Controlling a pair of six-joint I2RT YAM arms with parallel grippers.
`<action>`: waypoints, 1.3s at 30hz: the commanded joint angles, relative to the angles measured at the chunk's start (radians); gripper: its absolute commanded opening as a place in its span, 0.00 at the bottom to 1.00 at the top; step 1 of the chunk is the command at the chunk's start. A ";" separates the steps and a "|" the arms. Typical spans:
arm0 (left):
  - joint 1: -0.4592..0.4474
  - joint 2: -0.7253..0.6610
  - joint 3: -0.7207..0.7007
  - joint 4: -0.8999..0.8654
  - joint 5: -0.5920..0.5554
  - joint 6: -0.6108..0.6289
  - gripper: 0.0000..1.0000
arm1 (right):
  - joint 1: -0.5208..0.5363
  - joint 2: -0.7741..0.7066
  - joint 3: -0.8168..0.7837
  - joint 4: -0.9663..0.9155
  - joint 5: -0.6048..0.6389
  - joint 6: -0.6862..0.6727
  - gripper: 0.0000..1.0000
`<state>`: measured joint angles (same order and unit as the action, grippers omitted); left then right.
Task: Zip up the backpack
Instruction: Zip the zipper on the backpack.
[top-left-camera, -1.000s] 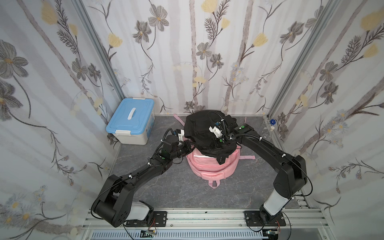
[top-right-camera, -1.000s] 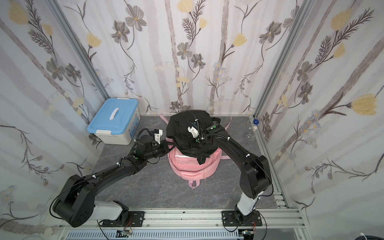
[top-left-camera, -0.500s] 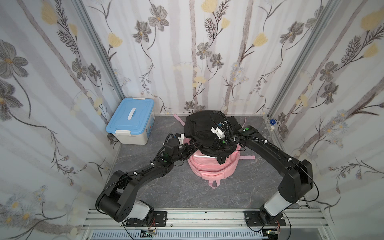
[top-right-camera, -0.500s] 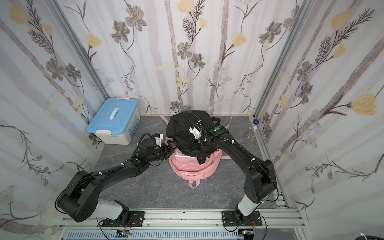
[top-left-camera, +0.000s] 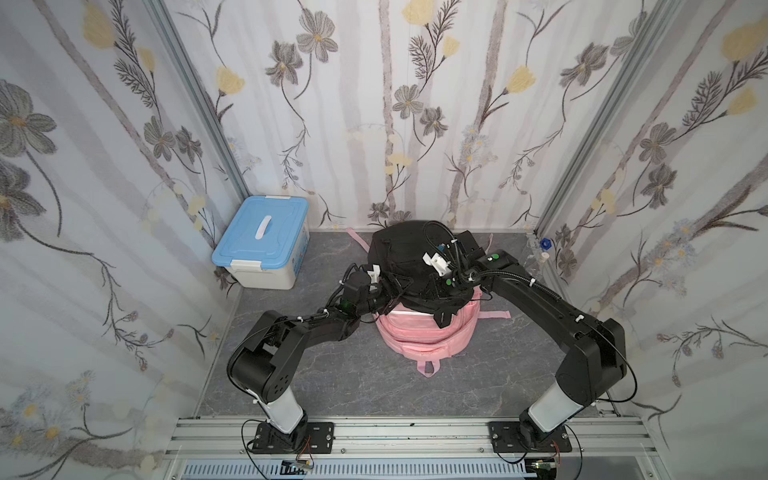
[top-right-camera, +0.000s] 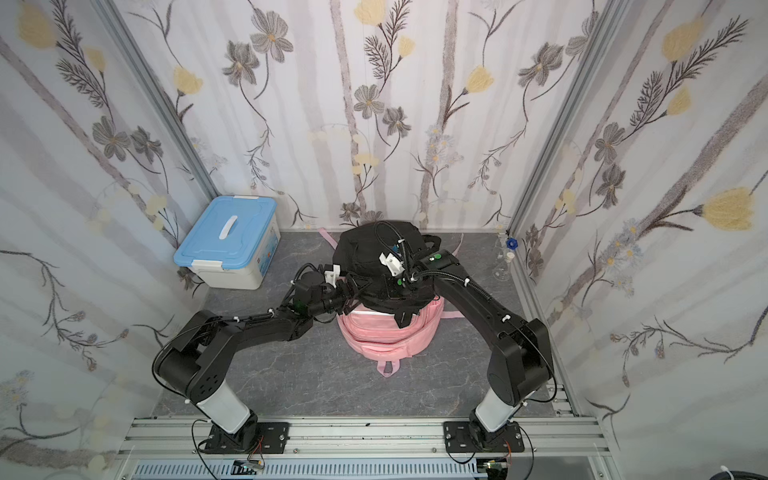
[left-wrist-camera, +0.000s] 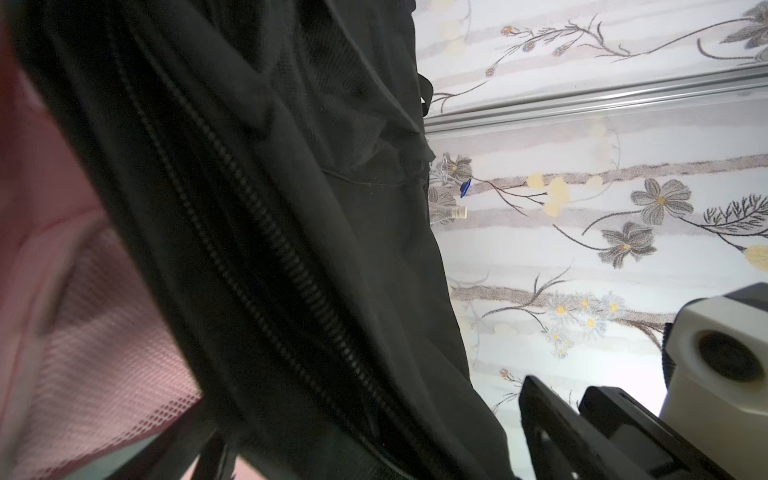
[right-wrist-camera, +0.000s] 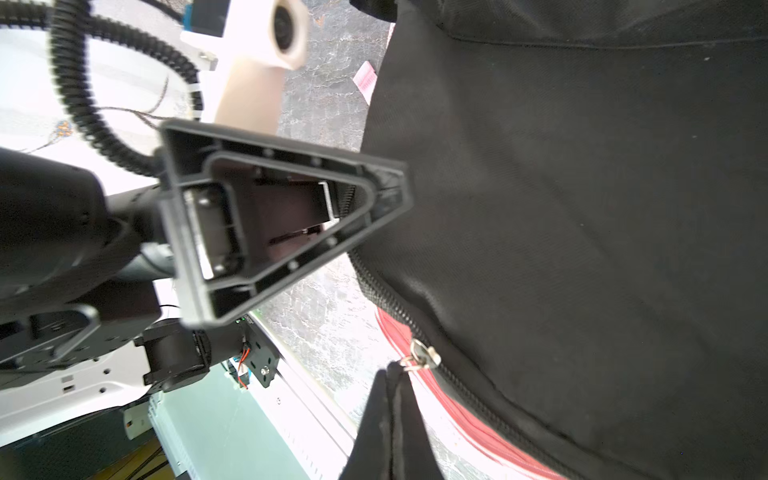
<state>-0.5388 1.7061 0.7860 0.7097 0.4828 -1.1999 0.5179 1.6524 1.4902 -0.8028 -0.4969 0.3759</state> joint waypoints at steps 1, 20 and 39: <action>0.003 0.031 0.015 0.120 0.028 -0.038 0.95 | -0.002 0.004 0.018 0.014 -0.056 0.011 0.00; 0.033 0.157 0.046 0.426 0.108 -0.114 0.00 | -0.005 0.002 0.018 -0.018 -0.051 0.017 0.00; 0.019 0.136 0.045 0.371 0.099 -0.094 0.00 | 0.133 0.164 0.129 0.055 0.026 0.055 0.00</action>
<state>-0.5114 1.8576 0.8307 1.0267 0.5583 -1.3041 0.6407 1.7943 1.5951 -0.8227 -0.4389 0.4210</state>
